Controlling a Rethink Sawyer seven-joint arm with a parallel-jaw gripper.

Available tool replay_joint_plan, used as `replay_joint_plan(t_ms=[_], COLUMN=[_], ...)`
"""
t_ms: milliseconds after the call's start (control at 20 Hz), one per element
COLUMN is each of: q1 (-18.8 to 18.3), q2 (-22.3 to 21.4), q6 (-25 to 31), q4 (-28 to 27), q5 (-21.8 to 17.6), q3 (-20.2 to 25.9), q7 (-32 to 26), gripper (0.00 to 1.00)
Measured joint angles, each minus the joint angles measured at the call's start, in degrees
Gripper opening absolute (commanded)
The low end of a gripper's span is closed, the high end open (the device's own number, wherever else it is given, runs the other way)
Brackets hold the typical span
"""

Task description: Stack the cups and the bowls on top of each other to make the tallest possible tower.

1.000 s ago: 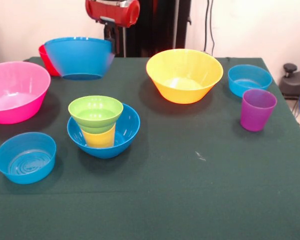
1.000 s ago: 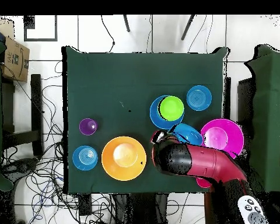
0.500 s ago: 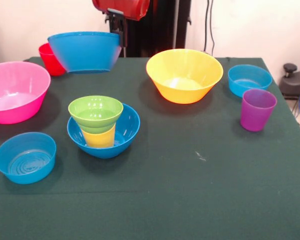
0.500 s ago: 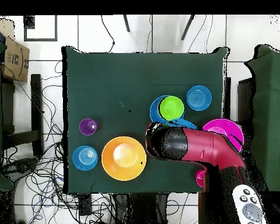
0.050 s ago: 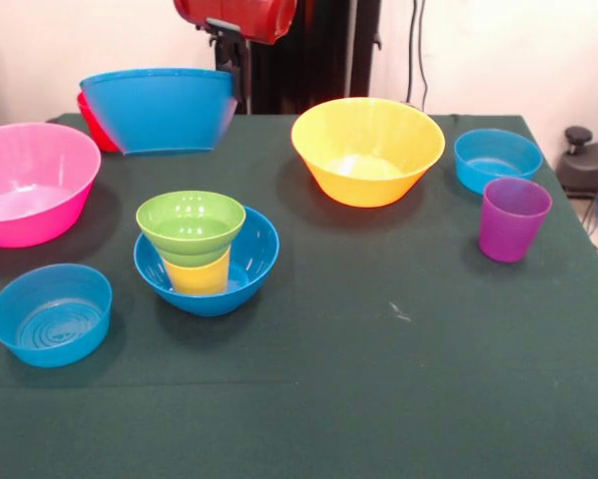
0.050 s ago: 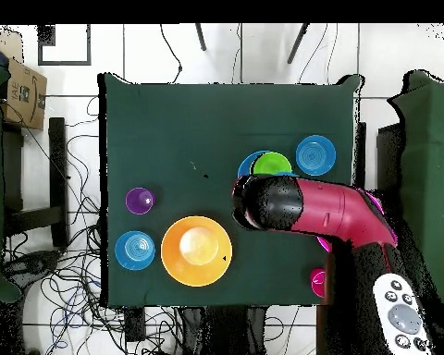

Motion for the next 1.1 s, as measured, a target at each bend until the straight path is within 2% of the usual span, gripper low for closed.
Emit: replay_joint_plan(t_ms=[1100], q1=[-0.03], q2=[0.58], q6=[8.90], q4=[-2.50], q5=[4.35], q3=[0.45], q7=[0.00], gripper=[0.00])
